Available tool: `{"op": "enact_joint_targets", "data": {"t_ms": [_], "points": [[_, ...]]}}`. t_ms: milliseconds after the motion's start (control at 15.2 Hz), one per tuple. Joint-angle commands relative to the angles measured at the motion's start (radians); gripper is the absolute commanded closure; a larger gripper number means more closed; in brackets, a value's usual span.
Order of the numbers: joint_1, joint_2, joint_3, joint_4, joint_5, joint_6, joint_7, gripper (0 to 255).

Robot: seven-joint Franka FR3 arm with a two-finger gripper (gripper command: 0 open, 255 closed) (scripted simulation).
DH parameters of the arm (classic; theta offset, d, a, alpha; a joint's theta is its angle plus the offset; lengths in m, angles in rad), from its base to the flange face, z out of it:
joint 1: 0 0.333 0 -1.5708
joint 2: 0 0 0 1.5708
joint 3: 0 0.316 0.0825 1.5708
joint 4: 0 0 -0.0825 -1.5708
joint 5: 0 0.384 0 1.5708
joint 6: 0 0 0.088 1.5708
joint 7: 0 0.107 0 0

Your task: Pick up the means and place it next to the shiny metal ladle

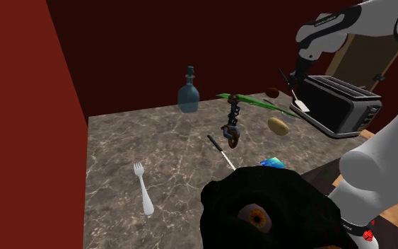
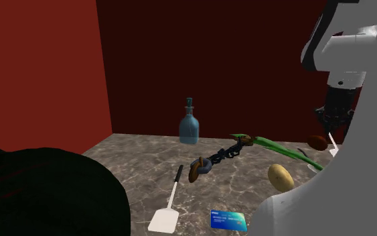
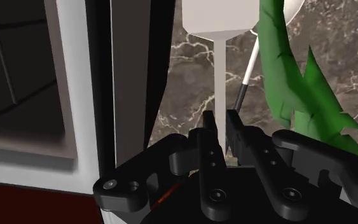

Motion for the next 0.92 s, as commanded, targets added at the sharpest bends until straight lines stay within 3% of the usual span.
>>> {"op": "enact_joint_targets", "data": {"t_ms": [0, 528, 726, 858], "points": [[-0.033, 0.055, -0.031, 0.044, 0.005, -0.013, -0.049, 255], [-0.137, 0.244, -0.099, 0.29, 0.079, -0.088, -0.235, 255], [-0.203, 0.357, -0.115, 0.447, 0.12, -0.144, -0.313, 255], [-0.205, 0.361, -0.111, 0.427, 0.121, -0.119, -0.315, 255]]}}
